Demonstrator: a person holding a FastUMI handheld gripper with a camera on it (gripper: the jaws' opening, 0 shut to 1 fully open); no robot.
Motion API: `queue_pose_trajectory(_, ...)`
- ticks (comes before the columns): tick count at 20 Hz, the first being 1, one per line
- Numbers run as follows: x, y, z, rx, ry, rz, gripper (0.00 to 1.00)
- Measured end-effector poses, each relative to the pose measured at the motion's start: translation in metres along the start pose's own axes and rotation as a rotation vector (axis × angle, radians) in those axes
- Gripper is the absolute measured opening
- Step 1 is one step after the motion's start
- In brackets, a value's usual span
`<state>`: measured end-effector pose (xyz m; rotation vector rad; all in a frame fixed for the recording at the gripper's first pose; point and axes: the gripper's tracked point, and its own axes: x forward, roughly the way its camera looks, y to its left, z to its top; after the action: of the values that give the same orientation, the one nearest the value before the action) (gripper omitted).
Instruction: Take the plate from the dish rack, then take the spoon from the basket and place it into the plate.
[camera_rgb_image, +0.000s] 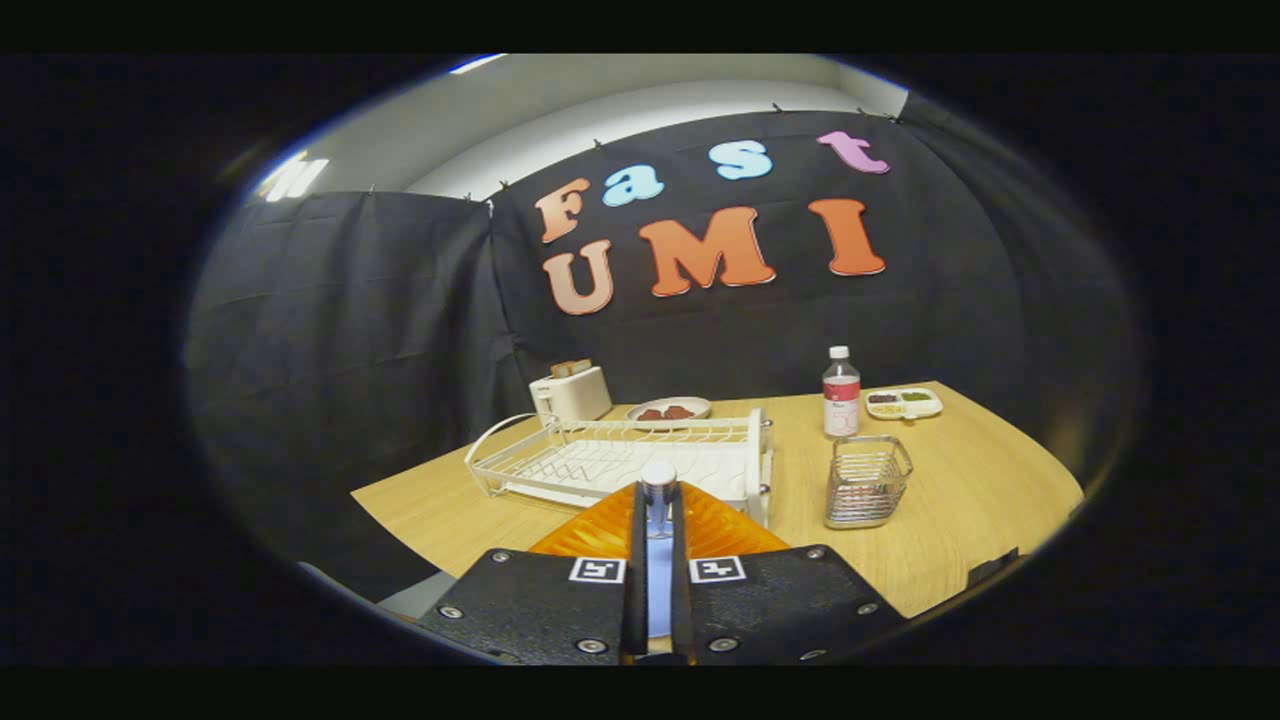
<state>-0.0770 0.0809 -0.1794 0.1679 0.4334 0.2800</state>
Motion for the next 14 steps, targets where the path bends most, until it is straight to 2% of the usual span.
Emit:
queue_pose_trajectory(3, 0.010, 0.009, -0.013, 0.011, 0.024, 0.030, 0.09)
queue_pose_trajectory(10, 0.025, 0.008, -0.042, 0.026, 0.072, 0.032, 0.09)
queue_pose_trajectory(14, 0.019, 0.005, -0.051, 0.046, 0.081, 0.043, 0.09)
